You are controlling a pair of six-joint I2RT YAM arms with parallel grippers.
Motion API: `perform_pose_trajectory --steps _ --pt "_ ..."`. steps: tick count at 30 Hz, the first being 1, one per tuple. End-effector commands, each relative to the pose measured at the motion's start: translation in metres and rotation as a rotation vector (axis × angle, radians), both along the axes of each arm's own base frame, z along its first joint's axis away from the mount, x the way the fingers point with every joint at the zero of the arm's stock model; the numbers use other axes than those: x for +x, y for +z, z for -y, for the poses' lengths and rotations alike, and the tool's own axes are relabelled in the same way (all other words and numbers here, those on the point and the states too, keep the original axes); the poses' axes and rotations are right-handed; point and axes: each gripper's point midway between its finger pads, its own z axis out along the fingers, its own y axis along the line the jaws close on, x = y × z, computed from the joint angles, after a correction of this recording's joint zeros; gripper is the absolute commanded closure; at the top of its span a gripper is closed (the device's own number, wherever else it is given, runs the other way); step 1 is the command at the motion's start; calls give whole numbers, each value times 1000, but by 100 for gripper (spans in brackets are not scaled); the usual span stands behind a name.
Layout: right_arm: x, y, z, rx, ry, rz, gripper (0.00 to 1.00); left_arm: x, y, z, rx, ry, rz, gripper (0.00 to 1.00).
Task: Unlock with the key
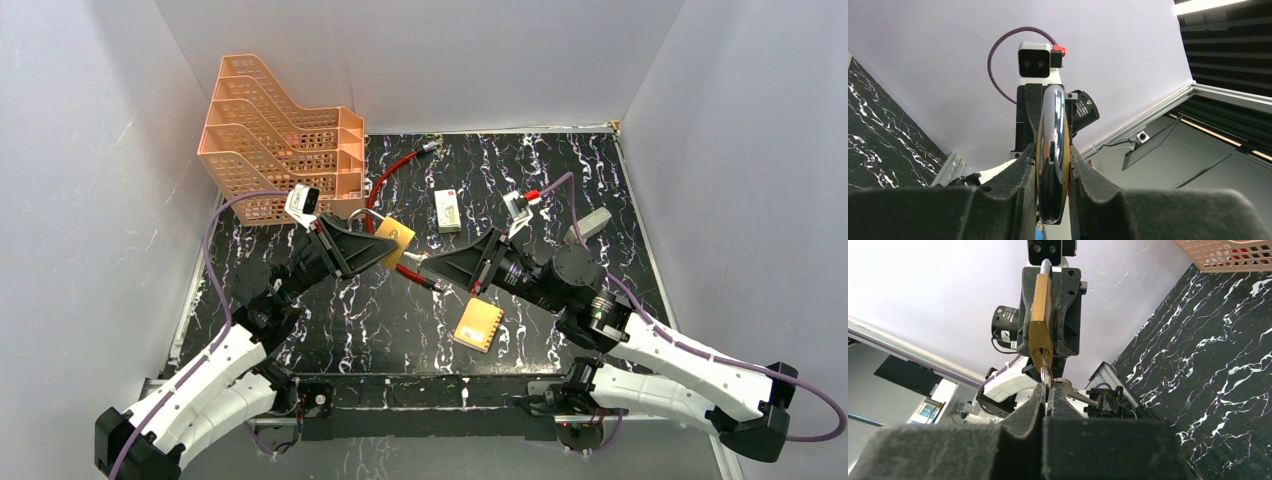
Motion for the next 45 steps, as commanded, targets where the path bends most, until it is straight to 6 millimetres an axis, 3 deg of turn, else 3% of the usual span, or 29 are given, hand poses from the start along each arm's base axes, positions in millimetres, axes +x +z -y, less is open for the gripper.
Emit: perform_pose_trajectory --steps 1,13,45 --pt "6 20 4 63 -41 8 100 -23 55 -14 -103 -10 171 100" --pt "12 21 11 74 -88 8 100 -21 50 -17 -98 15 159 100" --pt "24 13 5 35 -133 -3 100 -10 48 -14 -54 54 119 100"
